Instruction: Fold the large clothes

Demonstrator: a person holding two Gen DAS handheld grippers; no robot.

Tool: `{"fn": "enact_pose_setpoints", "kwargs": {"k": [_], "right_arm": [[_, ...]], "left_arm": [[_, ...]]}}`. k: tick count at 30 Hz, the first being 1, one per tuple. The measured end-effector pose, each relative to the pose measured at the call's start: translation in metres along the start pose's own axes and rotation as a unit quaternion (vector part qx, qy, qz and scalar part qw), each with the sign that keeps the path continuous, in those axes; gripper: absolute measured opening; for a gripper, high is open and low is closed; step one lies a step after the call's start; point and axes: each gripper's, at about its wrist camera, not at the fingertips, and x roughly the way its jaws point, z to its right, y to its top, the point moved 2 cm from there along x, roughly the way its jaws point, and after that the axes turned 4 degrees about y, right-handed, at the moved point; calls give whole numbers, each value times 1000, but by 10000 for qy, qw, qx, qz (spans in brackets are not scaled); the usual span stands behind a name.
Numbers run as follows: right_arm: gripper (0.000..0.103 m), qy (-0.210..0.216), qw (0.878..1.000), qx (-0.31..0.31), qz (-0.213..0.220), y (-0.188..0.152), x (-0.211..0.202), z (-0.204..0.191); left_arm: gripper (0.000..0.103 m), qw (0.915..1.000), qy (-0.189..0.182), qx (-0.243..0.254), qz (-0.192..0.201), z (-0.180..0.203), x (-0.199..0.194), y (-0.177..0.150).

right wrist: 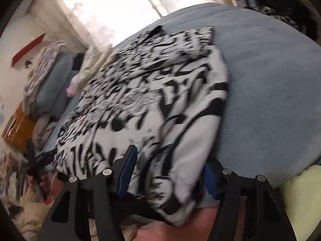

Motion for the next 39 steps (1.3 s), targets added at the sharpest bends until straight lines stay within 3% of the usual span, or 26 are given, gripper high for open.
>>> {"fn": "enact_pose_setpoints", "kwargs": {"k": [3,5,16,17,18,19,20,21,23,26,29,32,39], "right_arm": [[62,376,9992,48,93,0,-1,-2],[62,571,9982,61,149,0,0,-1],[62,202,9997,-111,-57,10,45,-17],[62,158,9998,-125,-57,10,45,-20],[61,100,9998,-142,-43,11,47,-22],[54,30,9999,-153,-32,13,48,-24],[47,-6,9999,-151,-30,13,46,-25],[43,-45,9999,-128,5,14,46,-25],[32,-21,10000,-30,44,18,44,-27],[22,22,9998,87,191,22,37,-30],[13,115,9989,202,409,30,20,-34],[12,168,9983,89,548,36,-4,-43],[11,210,9981,-491,303,35,-42,-77]], "left_arm": [[64,9995,-311,108,-15,5,-4,-1],[64,9988,-476,136,-46,6,-6,-2],[68,9977,-631,237,-51,7,12,-5],[65,9979,-591,262,-44,9,12,-4],[54,9978,-594,293,-46,12,13,-4],[46,9974,-649,314,-75,17,13,-4],[30,9966,-742,319,-134,21,14,-4],[23,9962,-787,301,-198,26,16,-3],[16,9971,-691,267,-151,34,18,-1],[8,9963,-831,-213,10,32,14,2],[5,9928,-993,-665,125,25,2,5],[4,9909,-1076,-766,242,24,-15,6],[3,9926,-1168,-278,191,38,-61,-10]]}}
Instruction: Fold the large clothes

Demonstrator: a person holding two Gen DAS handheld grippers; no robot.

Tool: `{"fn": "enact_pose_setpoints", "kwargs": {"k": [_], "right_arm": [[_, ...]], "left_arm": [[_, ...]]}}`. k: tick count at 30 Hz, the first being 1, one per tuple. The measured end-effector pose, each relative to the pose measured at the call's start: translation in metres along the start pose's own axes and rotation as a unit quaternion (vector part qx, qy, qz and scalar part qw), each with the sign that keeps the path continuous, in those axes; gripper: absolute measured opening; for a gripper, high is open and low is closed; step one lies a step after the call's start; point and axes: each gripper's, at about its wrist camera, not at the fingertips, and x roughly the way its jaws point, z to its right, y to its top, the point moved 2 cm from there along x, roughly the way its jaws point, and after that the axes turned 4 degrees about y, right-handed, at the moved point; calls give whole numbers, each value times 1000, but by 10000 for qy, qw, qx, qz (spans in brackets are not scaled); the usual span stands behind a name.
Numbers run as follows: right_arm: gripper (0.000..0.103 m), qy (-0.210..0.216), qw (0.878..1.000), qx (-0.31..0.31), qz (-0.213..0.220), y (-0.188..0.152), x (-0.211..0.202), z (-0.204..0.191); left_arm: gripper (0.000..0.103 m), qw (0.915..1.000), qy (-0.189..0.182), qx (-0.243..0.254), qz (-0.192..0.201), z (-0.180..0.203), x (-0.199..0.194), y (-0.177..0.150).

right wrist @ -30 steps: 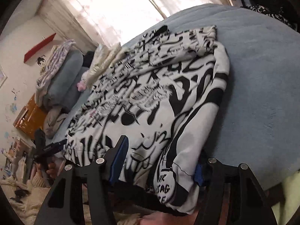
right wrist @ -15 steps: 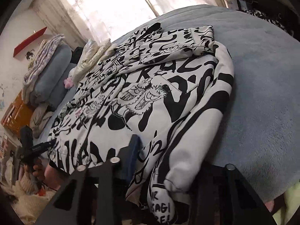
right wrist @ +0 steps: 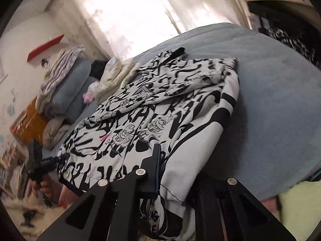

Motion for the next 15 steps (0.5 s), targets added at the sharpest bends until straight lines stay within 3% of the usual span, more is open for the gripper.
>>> {"fn": "enact_pose_setpoints", "kwargs": {"k": [5,11,15], "right_arm": [[11,-101,9989,-198,-405,1,-13,-8],[11,305,9994,169,-49,48,-9,-4],[11,548,9973,420,264,94,-3,-4]], "left_arm": [[3,9997,-125,-125,-169,-5,-26,-9],[3,9960,-581,-659,-130,-12,-26,9],[3,9929,-842,-835,123,1,-24,50]]}}
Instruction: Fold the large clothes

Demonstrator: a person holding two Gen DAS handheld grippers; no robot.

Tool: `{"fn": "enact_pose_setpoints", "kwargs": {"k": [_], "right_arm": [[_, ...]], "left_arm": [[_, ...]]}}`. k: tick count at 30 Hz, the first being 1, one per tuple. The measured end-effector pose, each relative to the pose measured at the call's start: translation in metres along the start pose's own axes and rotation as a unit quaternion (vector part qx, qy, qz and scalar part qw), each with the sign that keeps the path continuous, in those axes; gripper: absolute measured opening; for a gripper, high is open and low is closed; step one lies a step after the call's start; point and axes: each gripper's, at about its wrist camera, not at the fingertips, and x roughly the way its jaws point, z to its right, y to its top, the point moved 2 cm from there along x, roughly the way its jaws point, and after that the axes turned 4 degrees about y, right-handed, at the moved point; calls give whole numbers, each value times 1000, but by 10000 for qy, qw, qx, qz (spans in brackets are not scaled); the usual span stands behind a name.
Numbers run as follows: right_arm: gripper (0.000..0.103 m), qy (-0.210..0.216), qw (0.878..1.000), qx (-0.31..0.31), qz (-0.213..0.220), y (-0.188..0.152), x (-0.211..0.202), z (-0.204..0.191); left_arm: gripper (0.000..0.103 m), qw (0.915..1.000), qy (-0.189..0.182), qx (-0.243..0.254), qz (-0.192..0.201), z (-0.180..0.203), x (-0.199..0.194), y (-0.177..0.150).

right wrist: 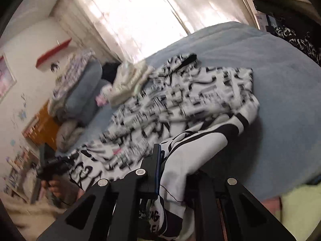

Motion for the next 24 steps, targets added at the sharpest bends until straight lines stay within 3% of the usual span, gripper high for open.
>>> {"fn": "enact_pose_setpoints", "kwargs": {"k": [3,7,12,13,15,16,17,20,24], "right_arm": [[11,51,9993,336,182,40,12,7],[12,41,9941,987,447,100,40,39],[14,-304,9891,1382,407,173,111,87],[20,-415,9882,1435,343,190,132,97],[43,-265,9817,1870,237,211,169,122],[65,-79,9763,2155,174,220,188,136],[78,-16,9718,2355,158,224,203,144],[79,17,9618,2736,83,236,243,171],[79,-40,9671,2542,71,243,265,188]], "left_arm": [[3,9997,-150,-126,174,8,9,32],[3,9987,-78,-237,442,14,32,87],[4,9962,158,-678,527,3,87,166],[4,9960,171,-735,469,1,100,178],[7,9947,302,-965,197,-8,137,204],[9,9928,313,-1154,33,-16,157,215],[17,9910,307,-1297,-89,-22,173,223],[35,9878,267,-1510,-286,-36,213,241],[46,9887,330,-1448,-226,-42,241,256]]}}
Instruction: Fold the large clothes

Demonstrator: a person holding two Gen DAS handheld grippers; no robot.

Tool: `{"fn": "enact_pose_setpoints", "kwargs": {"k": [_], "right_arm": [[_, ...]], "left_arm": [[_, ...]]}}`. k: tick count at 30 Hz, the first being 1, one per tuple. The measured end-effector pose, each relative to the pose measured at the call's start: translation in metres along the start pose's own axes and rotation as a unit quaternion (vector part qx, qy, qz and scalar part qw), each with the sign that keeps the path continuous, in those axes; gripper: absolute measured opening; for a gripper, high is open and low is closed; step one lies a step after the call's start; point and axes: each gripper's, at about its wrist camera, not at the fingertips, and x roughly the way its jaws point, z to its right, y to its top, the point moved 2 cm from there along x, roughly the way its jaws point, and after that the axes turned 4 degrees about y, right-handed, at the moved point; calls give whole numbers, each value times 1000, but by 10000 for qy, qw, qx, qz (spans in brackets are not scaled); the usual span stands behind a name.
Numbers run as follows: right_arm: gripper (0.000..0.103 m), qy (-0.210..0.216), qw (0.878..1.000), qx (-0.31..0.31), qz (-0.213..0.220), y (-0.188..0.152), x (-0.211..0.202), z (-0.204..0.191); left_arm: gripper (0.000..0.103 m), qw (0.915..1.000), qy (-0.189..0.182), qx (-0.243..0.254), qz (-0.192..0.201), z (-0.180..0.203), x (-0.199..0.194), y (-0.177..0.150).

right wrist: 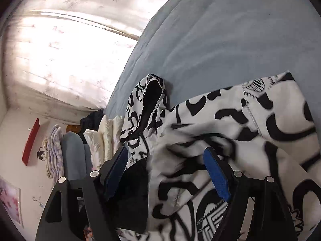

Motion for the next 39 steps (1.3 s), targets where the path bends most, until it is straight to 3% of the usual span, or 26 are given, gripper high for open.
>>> {"fn": "enact_pose_setpoints", "kwargs": {"k": [5,9,14,18,22,25,27,31,34,39], "right_arm": [[82,3,9999,-163,33,24,16,8],[83,-175,9976,-672,-77,35,24,4],[83,-470,9847,-1619,-430,40,36,2],[83,-504,9766,-1939,-786,35,40,14],[83,-115,9774,-1897,-929,31,37,30],[88,-27,9683,-2219,-1147,23,30,36],[88,-135,9584,-2541,-1290,19,30,32],[88,-364,9377,-3071,-1584,12,42,21],[88,-439,9286,-3211,-1809,11,58,17],[83,-360,9278,-3163,-1944,9,84,16]], "left_arm": [[49,9996,60,31,269,-4,15,20],[49,9985,296,56,458,-8,24,33],[49,9927,464,1007,466,0,23,39],[51,9786,462,1992,232,6,17,36],[51,9686,73,2486,-43,6,1,30],[51,9475,112,3188,-233,15,-7,19],[51,9295,356,3650,-397,20,-2,11],[51,9058,780,4117,-633,27,23,5],[51,9007,891,4152,-913,29,49,10],[51,8997,858,4067,-1332,28,82,13]]}}
